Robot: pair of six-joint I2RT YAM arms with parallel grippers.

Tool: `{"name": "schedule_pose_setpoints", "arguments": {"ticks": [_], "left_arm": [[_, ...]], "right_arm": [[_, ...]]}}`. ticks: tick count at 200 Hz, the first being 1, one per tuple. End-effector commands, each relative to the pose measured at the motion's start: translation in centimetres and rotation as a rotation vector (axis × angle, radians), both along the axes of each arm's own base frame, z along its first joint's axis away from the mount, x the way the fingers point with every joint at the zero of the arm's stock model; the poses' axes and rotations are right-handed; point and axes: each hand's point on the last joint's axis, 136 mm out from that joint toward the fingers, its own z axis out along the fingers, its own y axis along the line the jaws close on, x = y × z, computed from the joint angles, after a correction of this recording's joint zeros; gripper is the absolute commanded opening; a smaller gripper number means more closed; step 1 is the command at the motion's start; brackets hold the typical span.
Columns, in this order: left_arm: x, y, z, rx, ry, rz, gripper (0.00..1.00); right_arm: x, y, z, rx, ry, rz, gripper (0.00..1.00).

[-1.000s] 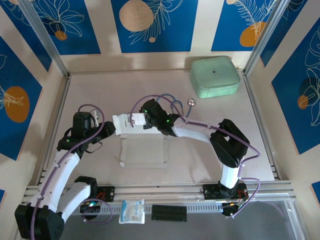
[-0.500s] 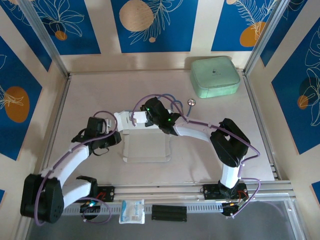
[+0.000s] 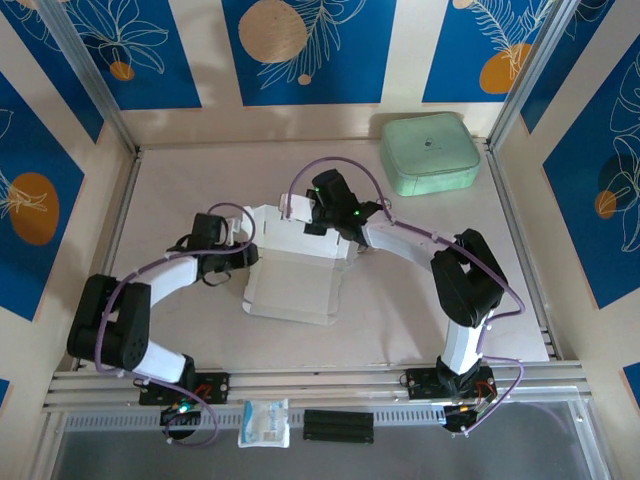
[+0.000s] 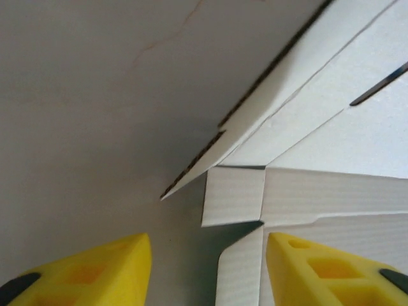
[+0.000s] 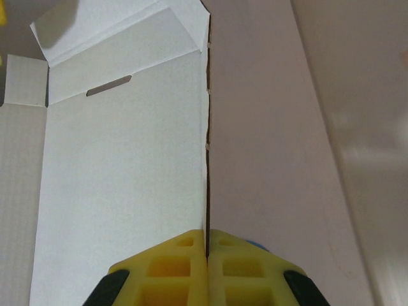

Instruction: Fold the paper box

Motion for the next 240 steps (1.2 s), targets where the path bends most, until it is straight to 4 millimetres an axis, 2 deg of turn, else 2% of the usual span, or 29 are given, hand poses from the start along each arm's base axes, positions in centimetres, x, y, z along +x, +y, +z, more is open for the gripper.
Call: {"name": "schedule_pose_setpoints", "arguments": {"ticks": [1,28,55,107,161,183,240], "left_arm": [[1.7,-2.3,1.0,-0.072,-0.05,-0.096,0.53],[2.2,-3.5,0.1,-0.147,-0.025,-0.114,0.53],[2.2,-4.1,0.2,-0.188,-0.03,-0.119,0.47],[2.4,-3.2,1.8,-0.135,-0.102,-0.107,0.4],[1.8,-3.0,1.7,-0.095,-0.123,-0.136,0.28],[1.7,-3.2,1.7,-0.075,-0.139,-0.158,0.21],[2.0,-4.6,1.6,0.032,-0.191,-0.226,0.15]], "right_arm": [[-0.7,0.8,2.6,0.121,0.081,0.021,0.01],[-0.6,0.7,2.4,0.11,0.078,0.016,0.01],[-0.5,0.5,1.9,0.093,0.084,0.004,0.01],[0.4,0.1,1.5,0.062,0.072,-0.037,0.01],[0.5,0.2,0.7,0.051,0.1,-0.051,0.01],[0.4,0.4,0.3,0.043,0.106,-0.047,0.01],[0.2,1.2,0.2,0.037,0.115,-0.035,0.01]]}}
